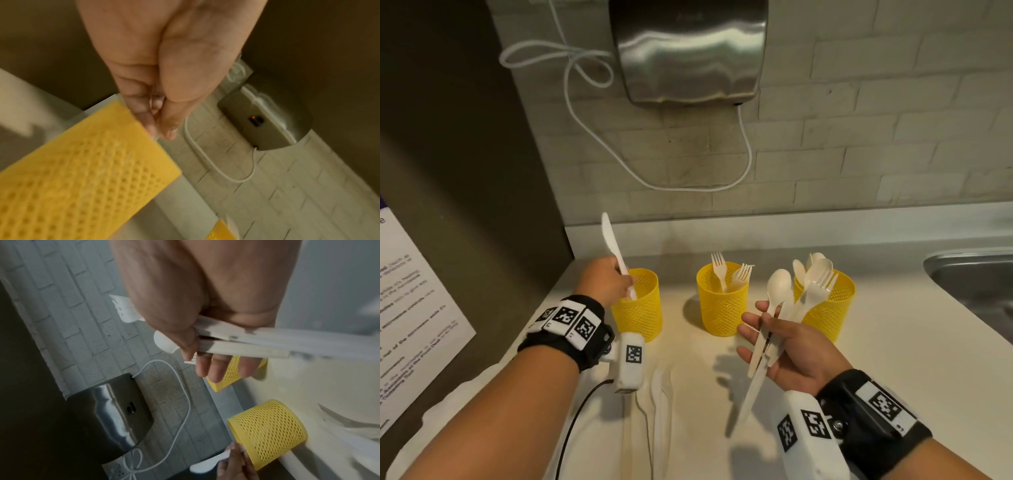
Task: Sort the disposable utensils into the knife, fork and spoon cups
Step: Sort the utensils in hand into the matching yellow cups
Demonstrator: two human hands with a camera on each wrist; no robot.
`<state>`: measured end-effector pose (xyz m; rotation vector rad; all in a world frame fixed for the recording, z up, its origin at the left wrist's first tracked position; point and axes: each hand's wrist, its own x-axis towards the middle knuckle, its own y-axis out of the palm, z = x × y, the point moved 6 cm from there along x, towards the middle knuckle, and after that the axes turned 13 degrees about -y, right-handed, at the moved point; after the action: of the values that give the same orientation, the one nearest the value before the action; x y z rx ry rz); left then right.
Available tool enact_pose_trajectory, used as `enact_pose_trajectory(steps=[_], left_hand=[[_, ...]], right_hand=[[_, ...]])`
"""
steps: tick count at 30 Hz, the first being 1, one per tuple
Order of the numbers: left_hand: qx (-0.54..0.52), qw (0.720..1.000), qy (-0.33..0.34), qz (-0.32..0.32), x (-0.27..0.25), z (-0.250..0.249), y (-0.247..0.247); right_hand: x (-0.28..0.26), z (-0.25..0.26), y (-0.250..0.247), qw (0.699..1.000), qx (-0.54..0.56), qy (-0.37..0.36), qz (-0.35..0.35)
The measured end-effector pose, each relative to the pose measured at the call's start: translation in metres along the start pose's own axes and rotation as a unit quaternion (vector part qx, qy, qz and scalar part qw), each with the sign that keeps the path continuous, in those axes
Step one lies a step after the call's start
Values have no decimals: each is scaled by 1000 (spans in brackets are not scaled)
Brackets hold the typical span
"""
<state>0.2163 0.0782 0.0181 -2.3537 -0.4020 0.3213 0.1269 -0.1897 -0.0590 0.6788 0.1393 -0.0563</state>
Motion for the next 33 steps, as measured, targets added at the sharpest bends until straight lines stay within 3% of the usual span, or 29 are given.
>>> enact_pose_trajectory(steps=[5,8,9,11,13,14,20,22,24,27,29,33], left_hand=[[70,998,-11,2,5,3,4],[2,997,20,-73,-19,-7,-7],[-40,996,43,-67,-35,-11,0],[-52,993,82,61,-75,-20,40],[-41,968,106,222,-116,-26,93],[-44,957,116,262,-129,-28,113],[-114,932,125,321,-144,-47,155],[-159,937,120,286,-138,-61,151],[-204,948,127,207,-127,-85,142],[-246,943,158,157,-115,-128,143],[-208,952,174,142,-111,-149,157],[-36,969,208,131,-109,-163,195]], right_hand=[[-5,3,2,1000,-1,-4,-8],[-8,5,5,1000,9,-5,-5],[-8,5,6,1000,13,-6,-3],[-9,4,8,1000,18,-7,-3],[-10,5,10,1000,24,-9,-2],[-12,5,11,1000,29,-9,2],[-23,17,-4,1000,8,-12,20],[-25,25,-21,1000,16,-24,-1],[-29,34,-41,999,10,-35,-40],[-37,49,-66,995,30,-59,-80],[-43,58,-75,993,37,-70,-90],[-50,65,-85,993,28,-71,-92]])
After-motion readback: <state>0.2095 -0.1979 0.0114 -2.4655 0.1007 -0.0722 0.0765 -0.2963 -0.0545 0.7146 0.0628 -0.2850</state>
